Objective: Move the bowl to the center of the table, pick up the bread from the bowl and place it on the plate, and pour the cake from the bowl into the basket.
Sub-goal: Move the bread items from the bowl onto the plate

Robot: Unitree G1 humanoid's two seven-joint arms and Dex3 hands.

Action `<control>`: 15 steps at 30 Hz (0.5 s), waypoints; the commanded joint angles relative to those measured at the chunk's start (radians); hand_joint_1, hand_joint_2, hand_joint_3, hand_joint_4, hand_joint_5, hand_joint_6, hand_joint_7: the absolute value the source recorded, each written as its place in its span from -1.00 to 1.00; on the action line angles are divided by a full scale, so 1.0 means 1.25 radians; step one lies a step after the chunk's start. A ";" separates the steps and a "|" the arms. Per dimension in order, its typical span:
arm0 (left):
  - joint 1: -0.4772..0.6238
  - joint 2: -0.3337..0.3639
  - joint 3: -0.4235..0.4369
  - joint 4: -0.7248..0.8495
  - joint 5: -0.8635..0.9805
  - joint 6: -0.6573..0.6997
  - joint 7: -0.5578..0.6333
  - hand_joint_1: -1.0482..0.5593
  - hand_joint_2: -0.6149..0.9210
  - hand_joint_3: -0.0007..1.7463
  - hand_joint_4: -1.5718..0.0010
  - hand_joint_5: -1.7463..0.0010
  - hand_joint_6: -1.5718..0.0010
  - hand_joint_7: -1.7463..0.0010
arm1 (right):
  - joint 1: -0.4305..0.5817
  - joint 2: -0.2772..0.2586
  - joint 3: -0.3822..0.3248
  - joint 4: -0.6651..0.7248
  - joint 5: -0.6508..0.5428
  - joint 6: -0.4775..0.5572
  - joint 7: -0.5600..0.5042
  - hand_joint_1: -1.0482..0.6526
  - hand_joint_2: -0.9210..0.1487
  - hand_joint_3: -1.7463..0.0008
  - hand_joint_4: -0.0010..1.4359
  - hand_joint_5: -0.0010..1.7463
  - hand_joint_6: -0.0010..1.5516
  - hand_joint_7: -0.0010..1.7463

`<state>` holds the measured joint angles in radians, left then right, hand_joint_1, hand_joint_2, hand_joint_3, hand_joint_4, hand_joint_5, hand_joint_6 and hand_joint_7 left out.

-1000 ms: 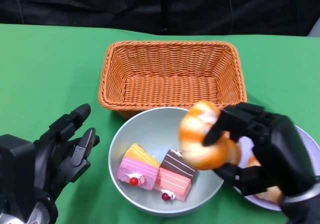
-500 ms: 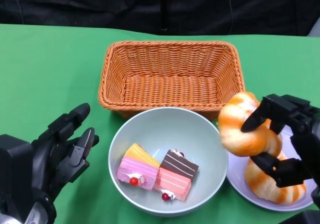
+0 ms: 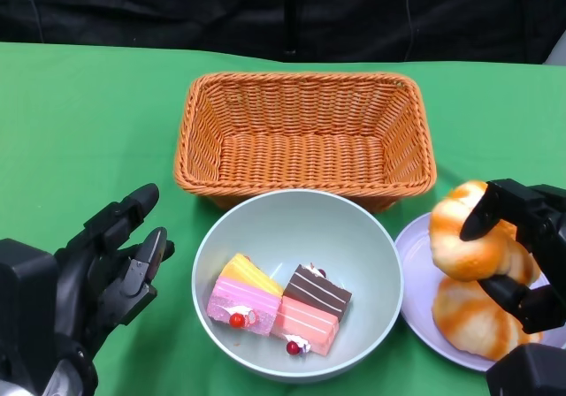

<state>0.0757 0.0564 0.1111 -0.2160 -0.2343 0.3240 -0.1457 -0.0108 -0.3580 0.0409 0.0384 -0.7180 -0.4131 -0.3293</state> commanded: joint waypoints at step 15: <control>0.010 0.016 0.007 -0.014 -0.011 0.011 -0.008 -0.49 1.00 -0.35 1.00 -0.40 0.55 0.82 | 0.012 -0.074 0.046 -0.195 -0.075 0.331 0.375 -0.52 -0.99 0.72 -0.81 -0.37 -0.58 -0.99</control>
<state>0.0799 0.0632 0.1122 -0.2181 -0.2391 0.3321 -0.1501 -0.0097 -0.4285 0.0943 -0.1668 -0.7987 -0.0245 0.1054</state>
